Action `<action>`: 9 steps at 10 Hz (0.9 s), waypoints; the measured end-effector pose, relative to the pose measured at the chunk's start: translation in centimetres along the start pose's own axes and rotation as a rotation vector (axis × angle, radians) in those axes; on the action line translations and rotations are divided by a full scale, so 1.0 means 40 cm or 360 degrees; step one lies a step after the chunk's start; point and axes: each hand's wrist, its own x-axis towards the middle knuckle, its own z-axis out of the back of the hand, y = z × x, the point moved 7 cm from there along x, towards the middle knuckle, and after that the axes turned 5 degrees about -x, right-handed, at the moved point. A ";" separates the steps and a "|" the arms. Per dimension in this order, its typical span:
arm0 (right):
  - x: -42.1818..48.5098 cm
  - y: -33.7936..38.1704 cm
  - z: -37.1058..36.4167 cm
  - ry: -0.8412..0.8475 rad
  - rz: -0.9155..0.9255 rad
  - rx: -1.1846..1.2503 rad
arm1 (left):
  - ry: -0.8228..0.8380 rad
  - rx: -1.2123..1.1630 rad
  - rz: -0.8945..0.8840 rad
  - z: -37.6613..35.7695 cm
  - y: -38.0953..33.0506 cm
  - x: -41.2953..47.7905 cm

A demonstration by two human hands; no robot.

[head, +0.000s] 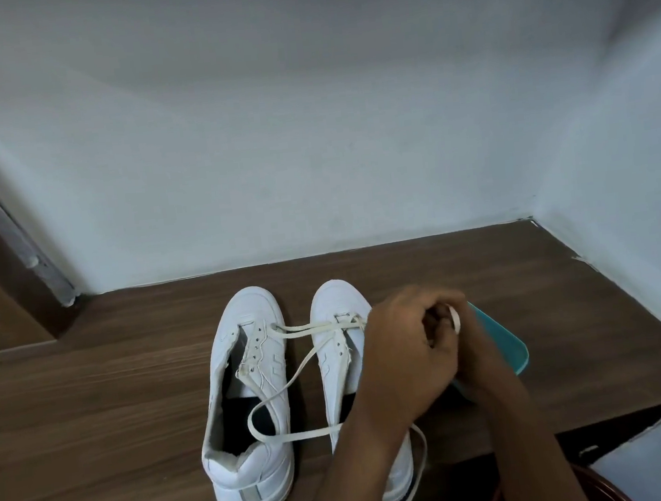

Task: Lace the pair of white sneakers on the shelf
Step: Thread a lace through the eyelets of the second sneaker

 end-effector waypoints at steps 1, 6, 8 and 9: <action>0.033 -0.041 -0.010 0.0603 0.0176 -0.0213 | -0.0148 0.0190 0.0130 0.044 0.051 0.003; 0.071 -0.026 0.073 0.0877 0.0369 -0.0673 | -0.0259 0.1043 0.0008 0.017 0.040 -0.010; 0.045 -0.087 -0.002 0.0894 0.0327 -0.0837 | -0.0239 0.0976 -0.0204 -0.044 0.016 -0.018; 0.062 -0.107 0.006 0.0747 0.0346 -0.1036 | -0.0242 0.0927 -0.0206 -0.042 0.013 -0.023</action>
